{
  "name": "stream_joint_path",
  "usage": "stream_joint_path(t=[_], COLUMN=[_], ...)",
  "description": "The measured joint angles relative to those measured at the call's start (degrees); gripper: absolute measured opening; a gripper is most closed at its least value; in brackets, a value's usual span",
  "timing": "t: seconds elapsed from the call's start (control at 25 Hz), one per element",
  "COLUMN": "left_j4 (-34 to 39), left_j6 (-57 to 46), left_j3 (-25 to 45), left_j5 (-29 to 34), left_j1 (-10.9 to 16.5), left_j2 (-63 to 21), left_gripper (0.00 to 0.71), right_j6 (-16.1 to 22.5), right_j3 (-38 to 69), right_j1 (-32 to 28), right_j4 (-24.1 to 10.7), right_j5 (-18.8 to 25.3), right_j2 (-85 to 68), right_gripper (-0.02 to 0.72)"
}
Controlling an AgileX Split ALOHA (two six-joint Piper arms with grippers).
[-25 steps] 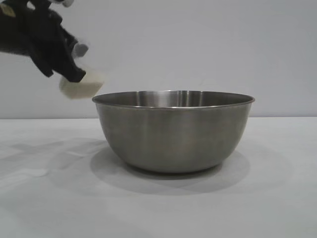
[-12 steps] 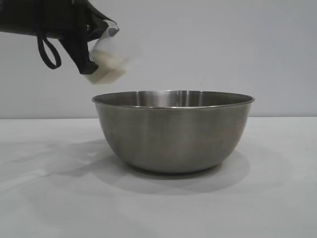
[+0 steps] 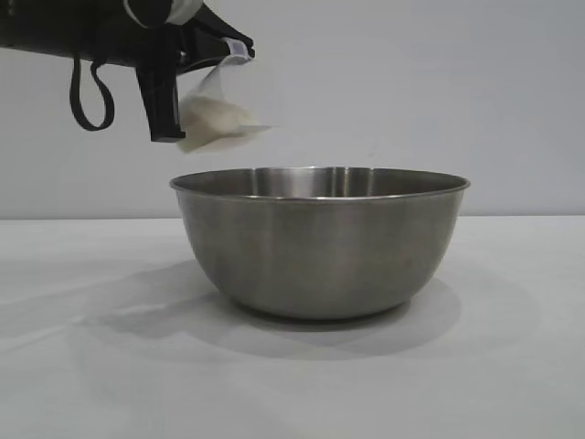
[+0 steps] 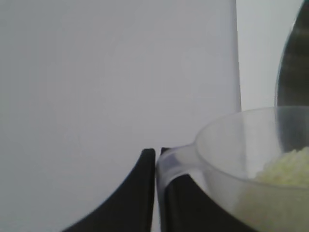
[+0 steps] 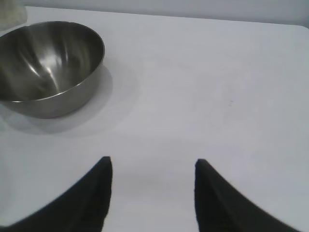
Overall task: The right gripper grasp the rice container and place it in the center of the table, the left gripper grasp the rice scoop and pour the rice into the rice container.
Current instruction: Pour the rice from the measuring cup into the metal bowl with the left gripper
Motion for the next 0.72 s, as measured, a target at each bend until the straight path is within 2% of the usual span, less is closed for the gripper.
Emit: stream_joint_path(t=[0.72], left_j4=[17.3], left_j6=[7.3], left_j3=[-4.9], left_j5=[7.5], left_j1=[0.0], left_j2=[0.0], left_gripper=[0.000], right_j6=[0.0], right_j3=[0.0], right_j1=[0.0], right_j4=[0.0], right_j5=[0.0], right_j2=[0.0], right_gripper=[0.328])
